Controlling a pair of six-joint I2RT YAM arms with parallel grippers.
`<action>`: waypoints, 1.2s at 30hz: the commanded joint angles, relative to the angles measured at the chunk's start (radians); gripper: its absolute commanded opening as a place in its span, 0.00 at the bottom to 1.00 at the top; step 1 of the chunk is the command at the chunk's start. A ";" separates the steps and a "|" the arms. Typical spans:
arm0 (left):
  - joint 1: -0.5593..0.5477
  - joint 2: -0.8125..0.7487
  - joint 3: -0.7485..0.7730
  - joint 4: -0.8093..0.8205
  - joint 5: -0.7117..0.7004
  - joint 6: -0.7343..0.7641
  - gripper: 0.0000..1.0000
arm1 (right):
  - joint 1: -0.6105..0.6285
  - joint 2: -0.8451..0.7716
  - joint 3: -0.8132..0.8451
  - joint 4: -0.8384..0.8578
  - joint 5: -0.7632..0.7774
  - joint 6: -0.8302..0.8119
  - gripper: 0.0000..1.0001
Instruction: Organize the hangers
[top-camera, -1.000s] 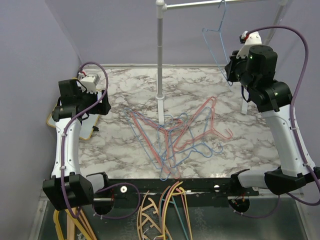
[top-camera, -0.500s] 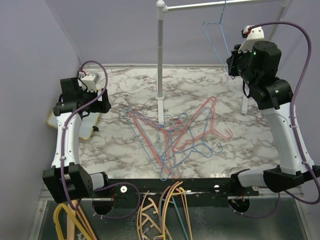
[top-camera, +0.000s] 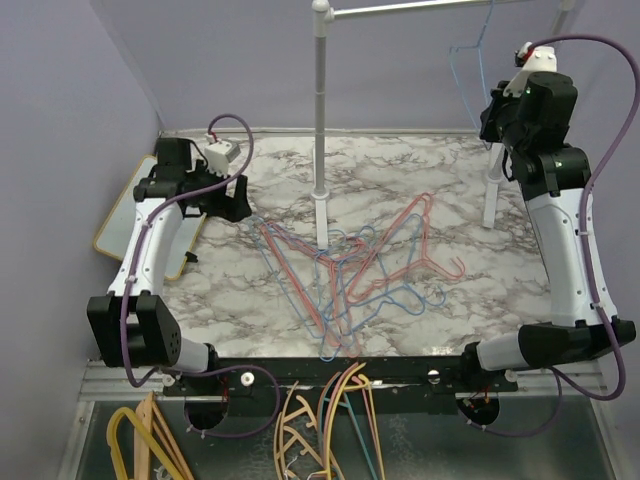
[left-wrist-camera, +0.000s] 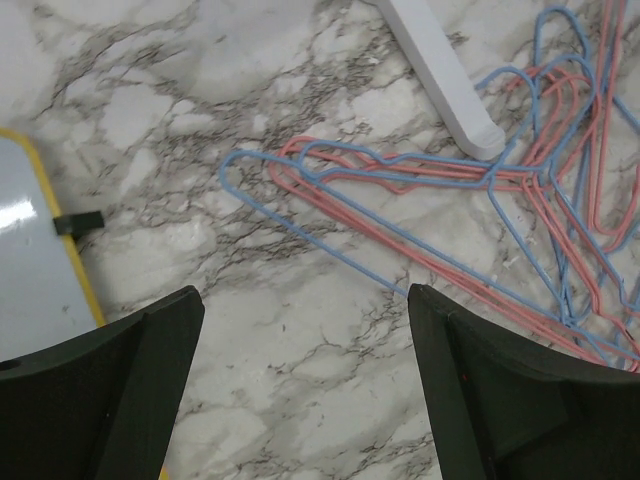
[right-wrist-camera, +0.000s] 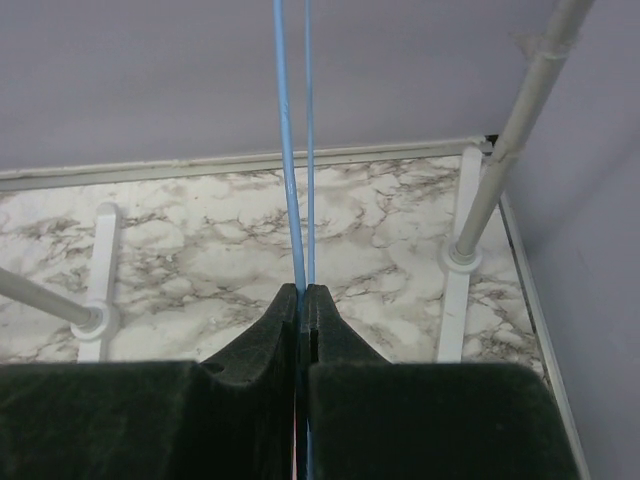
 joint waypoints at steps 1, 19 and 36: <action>-0.128 0.024 0.018 -0.023 0.095 0.174 0.86 | -0.066 -0.022 0.007 0.053 -0.034 0.044 0.01; -0.365 0.216 -0.068 0.132 0.124 0.686 0.56 | -0.098 -0.345 -0.346 0.084 -0.251 0.163 1.00; -0.291 0.487 0.148 0.036 -0.122 0.677 0.64 | -0.099 -0.704 -0.766 -0.088 -0.372 0.234 1.00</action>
